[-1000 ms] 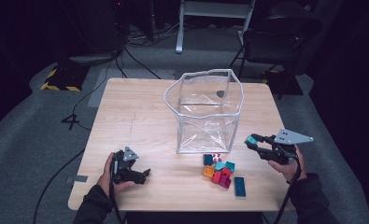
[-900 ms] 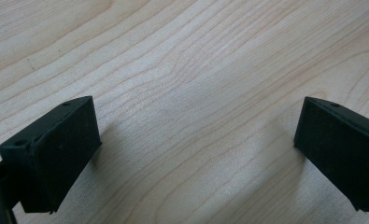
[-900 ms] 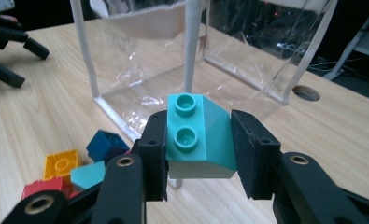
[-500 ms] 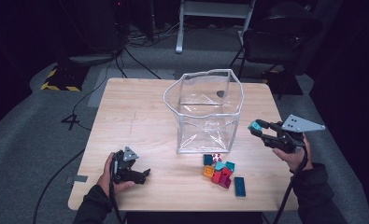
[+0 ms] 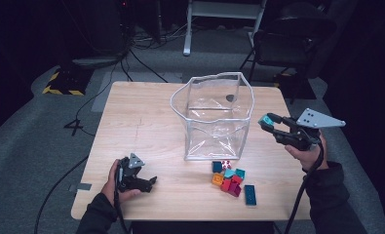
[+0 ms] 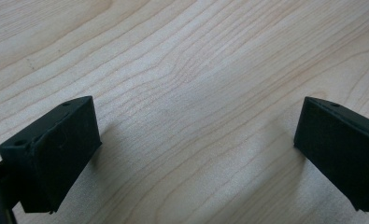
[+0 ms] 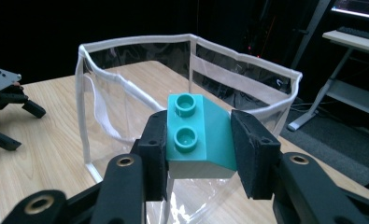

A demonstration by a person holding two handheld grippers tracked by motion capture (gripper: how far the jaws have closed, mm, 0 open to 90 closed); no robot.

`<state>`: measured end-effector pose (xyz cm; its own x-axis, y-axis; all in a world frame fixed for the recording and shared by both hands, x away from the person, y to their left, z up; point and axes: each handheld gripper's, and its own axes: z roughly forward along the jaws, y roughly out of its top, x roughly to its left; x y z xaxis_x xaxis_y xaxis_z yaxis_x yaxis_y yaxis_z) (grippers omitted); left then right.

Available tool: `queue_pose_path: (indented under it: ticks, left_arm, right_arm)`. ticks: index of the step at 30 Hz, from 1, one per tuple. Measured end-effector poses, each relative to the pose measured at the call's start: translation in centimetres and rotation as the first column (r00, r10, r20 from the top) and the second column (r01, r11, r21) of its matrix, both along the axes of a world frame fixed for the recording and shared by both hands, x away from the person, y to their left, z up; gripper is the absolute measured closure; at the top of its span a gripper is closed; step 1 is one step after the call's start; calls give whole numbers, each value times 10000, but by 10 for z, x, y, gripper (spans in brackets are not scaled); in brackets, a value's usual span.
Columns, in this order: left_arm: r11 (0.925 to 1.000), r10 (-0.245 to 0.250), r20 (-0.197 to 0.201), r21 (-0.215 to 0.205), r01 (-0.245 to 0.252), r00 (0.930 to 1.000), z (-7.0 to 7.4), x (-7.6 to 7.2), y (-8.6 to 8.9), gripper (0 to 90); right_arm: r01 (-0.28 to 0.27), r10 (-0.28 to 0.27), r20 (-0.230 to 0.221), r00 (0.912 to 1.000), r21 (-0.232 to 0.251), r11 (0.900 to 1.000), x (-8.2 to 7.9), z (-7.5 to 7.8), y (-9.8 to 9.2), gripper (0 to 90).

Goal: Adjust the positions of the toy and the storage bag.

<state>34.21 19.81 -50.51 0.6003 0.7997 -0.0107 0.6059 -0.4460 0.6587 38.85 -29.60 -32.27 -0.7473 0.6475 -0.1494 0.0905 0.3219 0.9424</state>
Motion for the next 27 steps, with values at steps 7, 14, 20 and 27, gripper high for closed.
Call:
queue_pose_path:
  ticks: [7, 14, 20, 27]
  left_arm:
    - [10000, -3, 4, 3, 3, 10000, 0, 0, 0, 4]
    - [10000, -2, -9, -1, 2, 10000, 0, 0, 0, 4]
    - [10000, -17, -29, 3, 17, 10000, 0, 0, 0, 4]
    - [10000, -13, -11, 2, 13, 10000, 0, 0, 0, 4]
  right_arm:
    - [-48, 45, 237, 9997, 137, 9999, 3, 17, 10, 598]
    - [-219, 211, 340, 9992, 234, 9995, 6, 27, 23, 598]
    - [-289, 281, 284, 9992, 265, 9992, 12, 29, 32, 598]
    - [-411, 407, 223, 9989, 154, 9990, 21, 31, 50, 598]
